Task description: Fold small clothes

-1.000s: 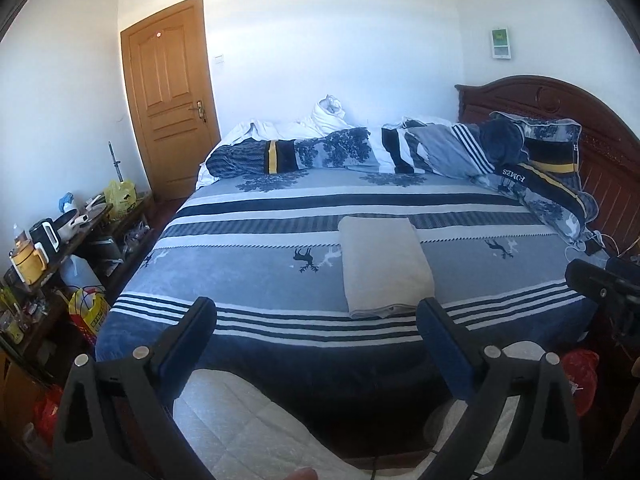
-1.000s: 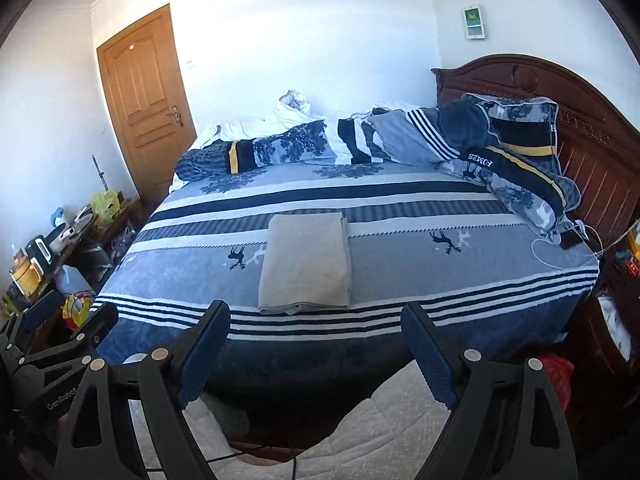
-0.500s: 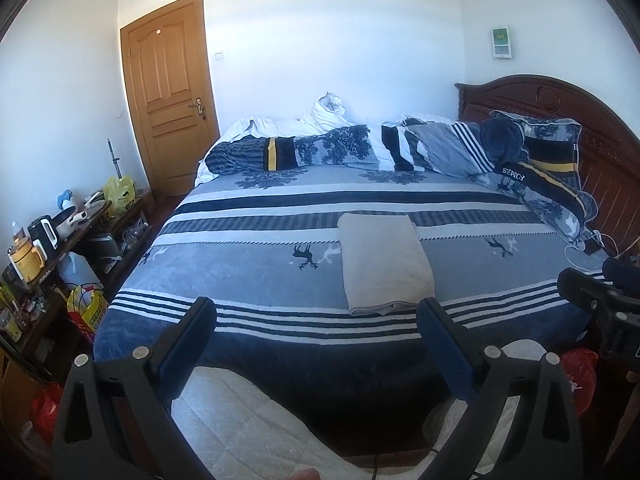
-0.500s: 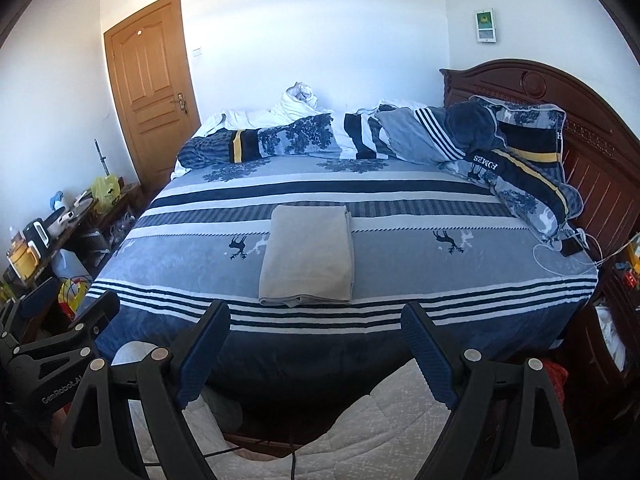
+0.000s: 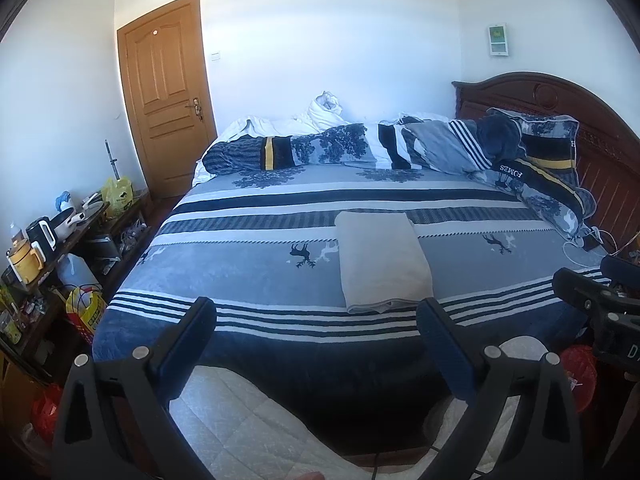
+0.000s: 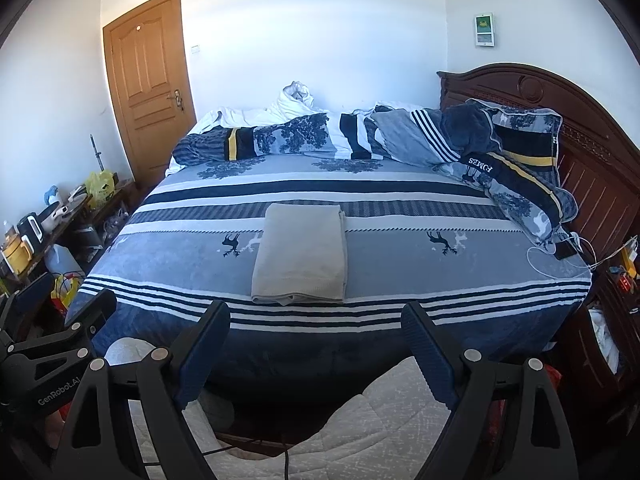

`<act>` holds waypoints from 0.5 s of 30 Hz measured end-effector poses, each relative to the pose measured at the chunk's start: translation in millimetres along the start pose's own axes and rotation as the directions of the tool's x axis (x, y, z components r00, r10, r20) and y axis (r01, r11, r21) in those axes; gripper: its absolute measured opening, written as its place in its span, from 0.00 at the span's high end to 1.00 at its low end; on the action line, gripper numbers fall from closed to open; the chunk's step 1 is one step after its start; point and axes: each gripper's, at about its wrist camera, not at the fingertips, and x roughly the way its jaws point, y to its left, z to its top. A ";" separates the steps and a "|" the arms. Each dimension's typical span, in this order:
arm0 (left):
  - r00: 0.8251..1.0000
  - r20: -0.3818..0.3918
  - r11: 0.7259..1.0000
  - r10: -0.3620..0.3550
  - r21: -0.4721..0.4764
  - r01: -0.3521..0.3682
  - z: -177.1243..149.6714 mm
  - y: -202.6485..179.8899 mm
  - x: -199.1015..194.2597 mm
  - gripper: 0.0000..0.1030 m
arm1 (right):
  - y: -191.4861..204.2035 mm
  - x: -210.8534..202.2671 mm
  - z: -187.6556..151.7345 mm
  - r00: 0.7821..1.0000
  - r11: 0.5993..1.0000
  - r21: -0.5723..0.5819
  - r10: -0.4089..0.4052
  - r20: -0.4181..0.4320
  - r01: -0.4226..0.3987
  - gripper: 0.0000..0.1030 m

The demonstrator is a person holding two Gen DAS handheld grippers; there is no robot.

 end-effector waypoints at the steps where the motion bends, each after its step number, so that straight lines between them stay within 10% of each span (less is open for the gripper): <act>1: 1.000 -0.002 1.000 -0.001 0.002 0.001 -0.2 -0.4 0.6 0.03 | -0.2 0.5 -0.2 1.000 1.000 -0.001 -0.001 -0.003 0.001 0.12; 15: 1.000 -0.015 1.000 -0.003 0.005 0.003 -2.6 -0.5 3.7 0.03 | -3.5 5.7 -1.9 1.000 1.000 0.001 -0.001 -0.013 0.001 0.12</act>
